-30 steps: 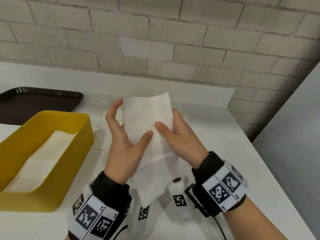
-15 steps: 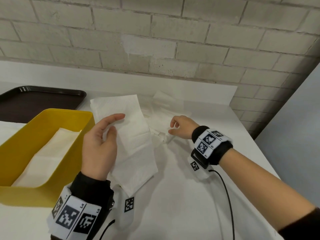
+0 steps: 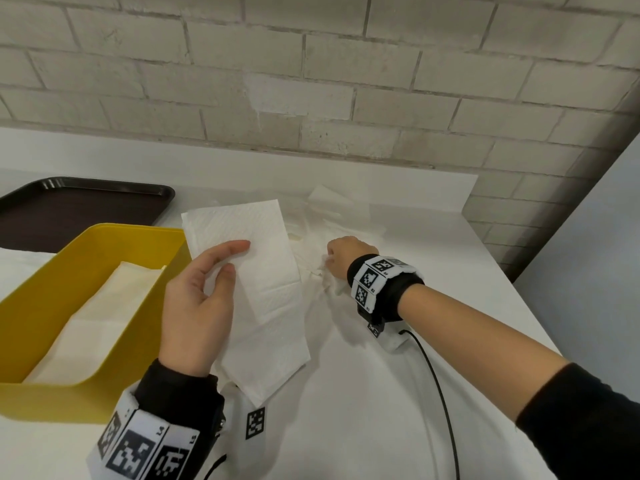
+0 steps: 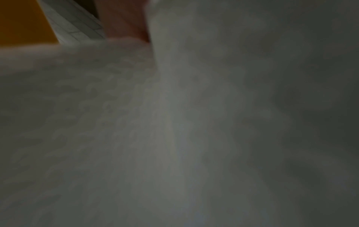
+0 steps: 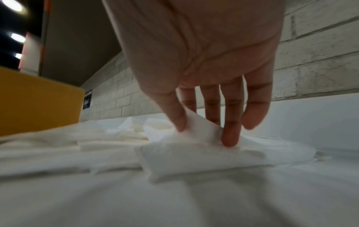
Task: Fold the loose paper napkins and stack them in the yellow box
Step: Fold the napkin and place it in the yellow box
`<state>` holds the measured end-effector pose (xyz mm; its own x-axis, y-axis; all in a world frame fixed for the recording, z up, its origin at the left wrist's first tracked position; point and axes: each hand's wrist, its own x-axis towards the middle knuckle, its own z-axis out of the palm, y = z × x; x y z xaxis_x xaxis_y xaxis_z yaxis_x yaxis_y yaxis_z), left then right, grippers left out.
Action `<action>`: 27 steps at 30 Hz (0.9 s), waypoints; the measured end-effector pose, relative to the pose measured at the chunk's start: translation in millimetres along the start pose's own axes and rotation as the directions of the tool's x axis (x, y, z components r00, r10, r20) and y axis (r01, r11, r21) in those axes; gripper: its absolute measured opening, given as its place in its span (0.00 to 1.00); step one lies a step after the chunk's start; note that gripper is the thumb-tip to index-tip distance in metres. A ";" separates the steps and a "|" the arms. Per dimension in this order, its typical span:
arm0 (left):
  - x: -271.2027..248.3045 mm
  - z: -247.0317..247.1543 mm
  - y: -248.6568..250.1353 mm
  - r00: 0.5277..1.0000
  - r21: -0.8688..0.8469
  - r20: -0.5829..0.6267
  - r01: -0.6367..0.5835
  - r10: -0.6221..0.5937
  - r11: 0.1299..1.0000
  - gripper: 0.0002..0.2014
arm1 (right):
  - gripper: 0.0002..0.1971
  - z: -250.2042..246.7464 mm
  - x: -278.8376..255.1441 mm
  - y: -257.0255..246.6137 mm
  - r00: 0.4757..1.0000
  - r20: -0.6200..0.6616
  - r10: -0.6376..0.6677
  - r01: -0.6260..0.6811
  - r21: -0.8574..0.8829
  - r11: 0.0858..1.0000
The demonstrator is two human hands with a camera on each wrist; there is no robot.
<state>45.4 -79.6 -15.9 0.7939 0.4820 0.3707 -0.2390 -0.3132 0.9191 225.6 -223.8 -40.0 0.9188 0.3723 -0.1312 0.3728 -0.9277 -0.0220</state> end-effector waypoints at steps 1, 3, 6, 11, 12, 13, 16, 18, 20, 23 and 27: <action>0.0 0.8 -0.5 1.000 0.000 0.003 -0.005 0.005 1.000 0.20 | 0.12 -1.9 -0.1 0.8 1.000 -0.029 0.002 -0.001 0.042 0.999; 0.1 1.9 -1.3 1.000 -0.003 0.013 -0.009 0.009 1.000 0.21 | 0.12 -7.6 -2.3 3.7 0.996 -0.087 0.012 0.002 0.156 0.988; 0.0 2.4 -3.4 0.999 -0.001 0.032 -0.005 0.005 1.000 0.21 | 0.12 -22.3 -12.3 12.1 0.967 -0.255 0.004 0.066 0.266 0.962; 0.5 5.3 -7.8 0.999 0.004 0.048 0.001 -0.001 1.000 0.18 | 0.09 -59.6 -43.7 25.8 0.829 -0.559 -0.035 0.343 0.457 0.820; 0.4 6.6 -8.0 0.999 0.001 0.050 0.000 0.000 1.000 0.19 | 0.08 -67.2 -52.2 27.4 0.818 -0.574 -0.025 0.390 0.522 0.759; 0.4 7.9 -7.7 0.999 -0.006 0.051 0.000 0.000 1.000 0.19 | 0.09 -73.9 -60.1 28.8 0.810 -0.585 -0.019 0.428 0.569 0.703; 0.0 11.7 -4.9 0.998 -0.027 0.054 0.012 -0.010 1.000 0.22 | 0.11 -90.8 -84.6 30.2 0.813 -0.582 -0.007 0.494 0.683 0.538; 0.1 14.3 -2.2 0.998 -0.050 0.060 0.012 -0.009 0.999 0.24 | 0.11 -98.3 -100.1 28.8 0.832 -0.555 -0.018 0.517 0.762 0.390; -0.3 17.3 1.8 0.998 -0.084 0.062 0.014 -0.009 0.996 0.27 | 0.10 -102.5 -113.4 25.4 0.850 -0.524 -0.055 0.520 0.817 0.248; -1.5 23.1 7.6 0.996 -0.168 0.085 0.043 -0.029 0.985 0.28 | 0.10 -103.4 -124.4 20.2 0.875 -0.476 -0.091 0.485 0.865 0.129; -8.1 30.6 19.0 0.989 -0.355 0.142 0.086 -0.038 0.931 0.13 | 0.10 -99.4 -127.2 11.9 0.893 -0.441 -0.090 0.449 0.870 0.204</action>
<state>51.5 -114.5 -5.5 0.8736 0.3724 0.3133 -0.3524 0.0401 0.9350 126.1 -279.4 74.9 0.8444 0.4285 0.3214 0.3759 -0.0464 -0.9255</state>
